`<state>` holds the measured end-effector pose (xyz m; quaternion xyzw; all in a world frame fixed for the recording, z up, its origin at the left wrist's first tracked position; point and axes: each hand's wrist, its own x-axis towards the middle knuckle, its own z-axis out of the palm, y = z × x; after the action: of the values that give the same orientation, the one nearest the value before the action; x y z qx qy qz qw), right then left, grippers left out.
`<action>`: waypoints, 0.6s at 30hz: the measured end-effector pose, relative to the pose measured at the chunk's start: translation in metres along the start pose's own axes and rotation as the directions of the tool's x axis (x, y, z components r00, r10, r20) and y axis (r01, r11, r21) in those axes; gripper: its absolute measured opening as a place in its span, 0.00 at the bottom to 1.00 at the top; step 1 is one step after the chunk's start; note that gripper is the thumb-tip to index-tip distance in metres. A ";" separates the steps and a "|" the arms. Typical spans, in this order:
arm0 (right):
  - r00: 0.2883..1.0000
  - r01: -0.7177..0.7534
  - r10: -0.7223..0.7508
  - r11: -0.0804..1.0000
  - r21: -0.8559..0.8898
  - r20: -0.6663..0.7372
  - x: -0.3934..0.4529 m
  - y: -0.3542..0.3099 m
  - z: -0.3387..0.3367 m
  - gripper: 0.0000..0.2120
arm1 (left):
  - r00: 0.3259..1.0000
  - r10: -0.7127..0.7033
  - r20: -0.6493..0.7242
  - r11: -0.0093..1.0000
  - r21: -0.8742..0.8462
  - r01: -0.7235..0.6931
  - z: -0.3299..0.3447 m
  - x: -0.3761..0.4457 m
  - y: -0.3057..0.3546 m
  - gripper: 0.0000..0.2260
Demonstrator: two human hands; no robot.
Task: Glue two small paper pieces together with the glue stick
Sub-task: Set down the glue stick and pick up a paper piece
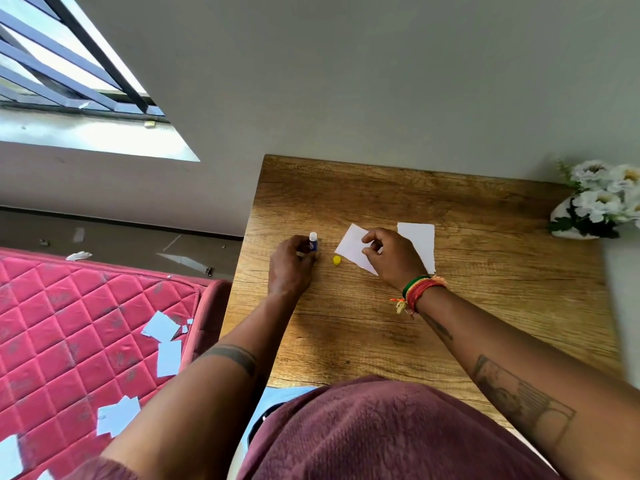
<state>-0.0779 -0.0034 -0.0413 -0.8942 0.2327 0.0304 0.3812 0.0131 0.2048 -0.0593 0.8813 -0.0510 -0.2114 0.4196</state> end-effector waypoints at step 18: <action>0.996 -0.050 0.053 0.998 0.036 -0.075 -0.013 0.018 -0.007 0.07 | 0.998 -0.046 -0.047 0.999 -0.026 0.045 0.005 -0.019 0.005 0.10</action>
<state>-0.0984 -0.0141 -0.0452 -0.8818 0.2706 0.0021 0.3863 -0.0053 0.2033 -0.0524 0.8816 -0.0184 -0.2005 0.4268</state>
